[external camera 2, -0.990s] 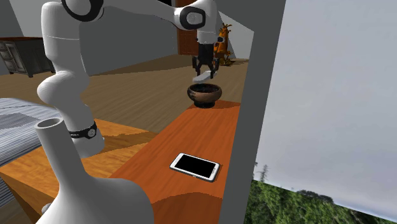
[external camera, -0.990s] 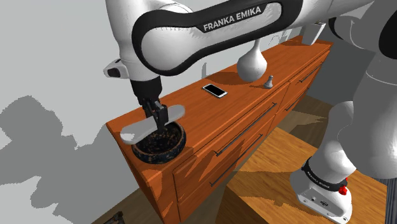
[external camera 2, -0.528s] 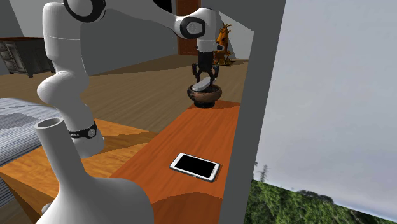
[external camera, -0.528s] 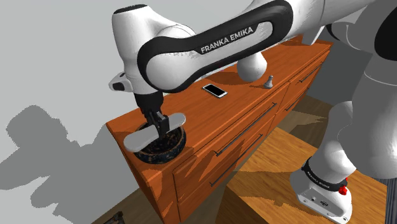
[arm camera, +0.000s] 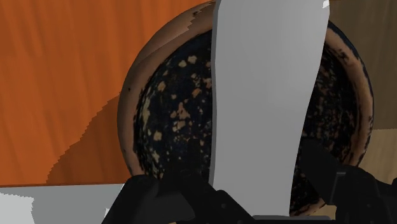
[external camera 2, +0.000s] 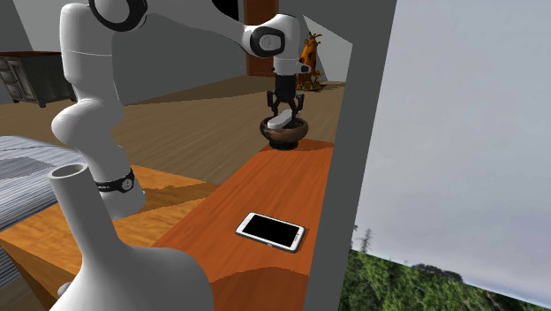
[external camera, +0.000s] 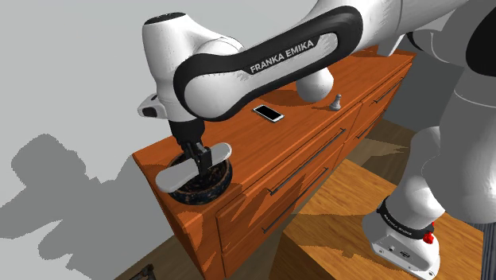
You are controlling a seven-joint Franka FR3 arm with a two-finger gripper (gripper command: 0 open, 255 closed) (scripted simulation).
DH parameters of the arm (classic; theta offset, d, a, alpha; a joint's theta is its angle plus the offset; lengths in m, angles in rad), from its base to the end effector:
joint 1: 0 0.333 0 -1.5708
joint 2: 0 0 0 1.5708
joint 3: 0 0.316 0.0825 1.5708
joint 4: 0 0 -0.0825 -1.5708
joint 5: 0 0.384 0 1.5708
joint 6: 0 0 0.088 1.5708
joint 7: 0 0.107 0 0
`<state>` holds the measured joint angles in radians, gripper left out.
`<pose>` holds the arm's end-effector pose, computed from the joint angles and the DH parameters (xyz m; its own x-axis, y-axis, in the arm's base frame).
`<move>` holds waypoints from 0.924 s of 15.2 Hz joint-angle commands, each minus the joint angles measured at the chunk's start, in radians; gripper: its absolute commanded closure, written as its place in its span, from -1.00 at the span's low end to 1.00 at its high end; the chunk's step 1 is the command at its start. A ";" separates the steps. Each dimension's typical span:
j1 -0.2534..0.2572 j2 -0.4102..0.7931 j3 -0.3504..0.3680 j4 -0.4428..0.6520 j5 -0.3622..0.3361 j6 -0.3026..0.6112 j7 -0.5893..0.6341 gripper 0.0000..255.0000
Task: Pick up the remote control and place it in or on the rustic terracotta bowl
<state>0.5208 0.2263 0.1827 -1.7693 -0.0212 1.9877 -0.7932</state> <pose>0.4796 0.3960 0.4338 0.0700 0.9975 0.0125 0.9974 -0.0698 -0.0179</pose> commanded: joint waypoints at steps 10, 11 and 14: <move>-0.002 -0.019 0.000 0.071 0.004 -0.092 -0.003 -1.00; -0.002 -0.022 0.000 0.093 0.005 -0.118 -0.004 -1.00; -0.002 -0.022 0.000 0.093 0.005 -0.118 -0.004 -1.00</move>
<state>0.5188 0.2039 0.1831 -1.6793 -0.0163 1.8738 -0.7970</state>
